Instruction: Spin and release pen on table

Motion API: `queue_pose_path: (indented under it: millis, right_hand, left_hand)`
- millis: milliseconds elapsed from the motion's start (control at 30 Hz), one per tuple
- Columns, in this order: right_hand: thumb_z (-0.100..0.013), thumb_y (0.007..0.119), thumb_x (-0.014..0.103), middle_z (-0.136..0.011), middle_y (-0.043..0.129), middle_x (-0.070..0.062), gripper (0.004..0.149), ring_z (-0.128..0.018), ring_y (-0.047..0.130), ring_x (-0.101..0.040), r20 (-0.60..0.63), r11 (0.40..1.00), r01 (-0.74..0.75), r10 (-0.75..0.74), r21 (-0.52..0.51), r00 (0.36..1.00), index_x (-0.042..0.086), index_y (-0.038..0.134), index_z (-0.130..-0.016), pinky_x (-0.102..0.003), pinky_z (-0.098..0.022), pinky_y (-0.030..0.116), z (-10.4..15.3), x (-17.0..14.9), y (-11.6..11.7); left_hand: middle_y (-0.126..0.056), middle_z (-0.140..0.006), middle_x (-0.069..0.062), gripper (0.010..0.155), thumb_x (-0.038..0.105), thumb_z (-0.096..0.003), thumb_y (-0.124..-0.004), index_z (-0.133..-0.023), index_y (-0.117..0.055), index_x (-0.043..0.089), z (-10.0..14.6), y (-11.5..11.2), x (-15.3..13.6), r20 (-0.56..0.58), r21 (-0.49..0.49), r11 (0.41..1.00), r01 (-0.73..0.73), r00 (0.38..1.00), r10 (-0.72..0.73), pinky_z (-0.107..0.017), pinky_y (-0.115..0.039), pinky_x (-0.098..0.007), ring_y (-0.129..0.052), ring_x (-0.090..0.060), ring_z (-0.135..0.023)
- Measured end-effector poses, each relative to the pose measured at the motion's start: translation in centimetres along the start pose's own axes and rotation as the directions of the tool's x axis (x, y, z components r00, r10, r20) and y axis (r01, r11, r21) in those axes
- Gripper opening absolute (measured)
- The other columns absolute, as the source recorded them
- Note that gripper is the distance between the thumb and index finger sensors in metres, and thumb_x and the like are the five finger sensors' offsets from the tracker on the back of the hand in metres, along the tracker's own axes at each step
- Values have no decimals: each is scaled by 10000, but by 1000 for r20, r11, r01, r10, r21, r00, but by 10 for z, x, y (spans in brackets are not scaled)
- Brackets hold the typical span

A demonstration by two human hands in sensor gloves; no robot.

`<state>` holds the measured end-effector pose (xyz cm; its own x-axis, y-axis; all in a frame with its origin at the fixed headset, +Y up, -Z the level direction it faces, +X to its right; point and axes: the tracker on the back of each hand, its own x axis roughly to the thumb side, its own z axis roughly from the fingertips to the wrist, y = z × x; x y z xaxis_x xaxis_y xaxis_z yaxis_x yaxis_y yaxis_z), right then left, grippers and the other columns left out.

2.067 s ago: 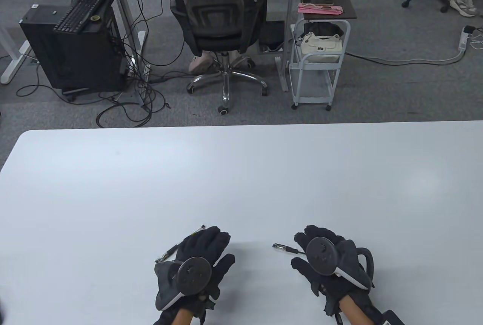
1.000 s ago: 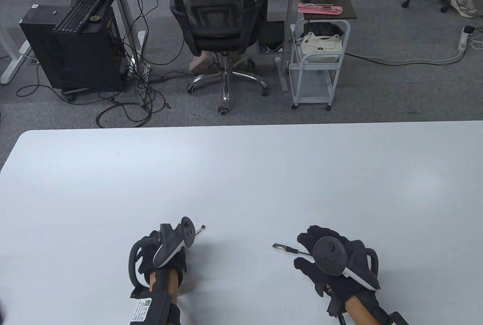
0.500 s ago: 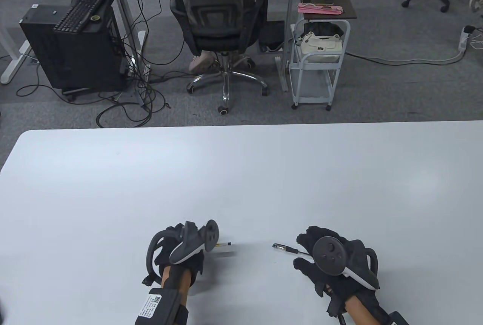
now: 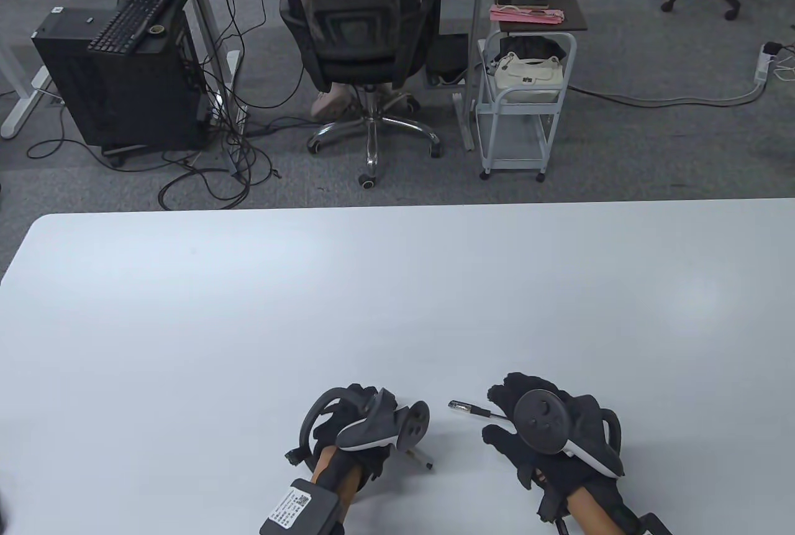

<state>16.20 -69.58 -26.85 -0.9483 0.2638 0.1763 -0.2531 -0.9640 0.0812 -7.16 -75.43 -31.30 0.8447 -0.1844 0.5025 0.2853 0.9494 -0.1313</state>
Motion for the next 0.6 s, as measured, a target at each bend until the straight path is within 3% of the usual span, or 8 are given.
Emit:
queue_pose_path:
  millis: [267,433,600]
  right_hand:
    - [-435,787,559,-1091,593,-89,636,-1002,604,-382,2,1000,5,-5,-3,1000,263,677,-986,-647,-673,533,1,0,-1]
    - [-436,787,559,-1092,592,-90,634,-1002,603,-383,2,1000,0,0,1,1000,264,678,-986,-647,-672,533,1,0,-1]
    - [-437,784,560,-1091,594,-90,633,-1000,605,-384,3,1000,-5,4,14,1000,264,677,-987,-647,-672,533,1,1,0]
  left_hand:
    - [-783,-998,-6,521,377,-381,-933,-882,-809,309,12,9,-13,-33,80,996,-30,999,33,-759,-556,-585,-804,-261,-915]
    - [-775,-1009,-20,610,547,-335,-924,-882,-823,297,20,13,-15,-88,89,994,59,995,-51,-758,-545,-603,-792,-276,-927]
    - [-740,-1040,-26,672,613,-313,-903,-900,-809,299,17,5,-7,-101,77,993,86,992,-78,-761,-534,-608,-762,-287,-956]
